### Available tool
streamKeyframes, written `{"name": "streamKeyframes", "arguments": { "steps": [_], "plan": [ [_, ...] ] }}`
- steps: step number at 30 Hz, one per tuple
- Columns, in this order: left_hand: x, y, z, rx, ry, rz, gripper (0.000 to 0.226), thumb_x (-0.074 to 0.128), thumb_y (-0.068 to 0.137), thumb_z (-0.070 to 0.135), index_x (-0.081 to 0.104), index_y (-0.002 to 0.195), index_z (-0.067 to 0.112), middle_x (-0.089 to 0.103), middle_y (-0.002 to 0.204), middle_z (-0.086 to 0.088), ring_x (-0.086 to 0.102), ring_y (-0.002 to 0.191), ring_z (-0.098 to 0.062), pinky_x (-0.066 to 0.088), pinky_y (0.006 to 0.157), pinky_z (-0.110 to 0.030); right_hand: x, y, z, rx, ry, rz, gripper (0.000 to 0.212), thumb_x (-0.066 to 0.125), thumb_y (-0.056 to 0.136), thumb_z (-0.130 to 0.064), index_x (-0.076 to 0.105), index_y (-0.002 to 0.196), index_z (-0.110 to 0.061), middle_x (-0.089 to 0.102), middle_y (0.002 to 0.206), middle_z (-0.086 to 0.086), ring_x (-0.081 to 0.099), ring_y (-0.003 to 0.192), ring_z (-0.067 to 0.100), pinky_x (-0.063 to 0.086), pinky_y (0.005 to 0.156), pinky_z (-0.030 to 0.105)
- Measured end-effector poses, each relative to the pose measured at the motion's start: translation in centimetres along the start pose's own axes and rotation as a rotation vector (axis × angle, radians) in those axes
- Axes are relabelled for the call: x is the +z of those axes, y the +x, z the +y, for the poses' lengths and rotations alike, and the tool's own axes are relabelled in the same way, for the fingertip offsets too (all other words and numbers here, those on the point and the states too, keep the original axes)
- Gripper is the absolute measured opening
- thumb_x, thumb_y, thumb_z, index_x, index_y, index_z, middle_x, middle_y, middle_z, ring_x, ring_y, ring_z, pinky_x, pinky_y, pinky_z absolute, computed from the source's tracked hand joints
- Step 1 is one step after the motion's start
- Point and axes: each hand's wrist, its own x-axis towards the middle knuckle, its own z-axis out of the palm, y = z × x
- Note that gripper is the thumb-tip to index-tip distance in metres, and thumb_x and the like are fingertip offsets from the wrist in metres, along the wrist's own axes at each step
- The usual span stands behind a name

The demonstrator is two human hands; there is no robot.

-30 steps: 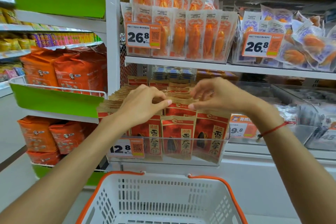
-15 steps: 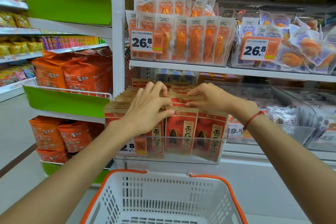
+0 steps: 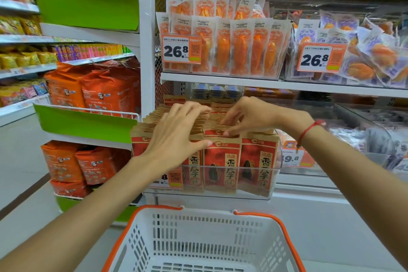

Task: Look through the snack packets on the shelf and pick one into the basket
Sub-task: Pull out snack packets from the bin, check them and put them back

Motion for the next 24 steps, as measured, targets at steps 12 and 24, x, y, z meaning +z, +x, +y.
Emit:
{"name": "streamKeyframes", "arguments": {
  "steps": [12,24],
  "plan": [
    [0.9,0.7,-0.3,0.154,0.247,-0.175,0.054,0.038,0.096,0.060,0.047,0.142,0.032,0.055,0.136,0.014,0.033,0.132,-0.009,0.026,0.108,-0.033,0.6,0.2,-1.3,-0.007,-0.085,-0.015,0.015,0.074,0.084,-0.018,0.078,0.097,-0.025,0.076,0.088,-0.006,0.069,0.085,0.009,0.056,0.084,0.034],
    [1.7,0.9,-0.2,-0.160,-0.101,-0.104,0.032,0.043,0.101,0.041,0.063,0.120,0.026,0.058,0.129,0.013,0.042,0.124,-0.009,0.036,0.090,-0.028,0.5,0.0,1.6,0.070,0.015,0.084,0.023,0.075,0.081,-0.037,0.077,0.099,-0.022,0.071,0.092,-0.008,0.062,0.082,0.005,0.046,0.077,0.023]
  ]
}}
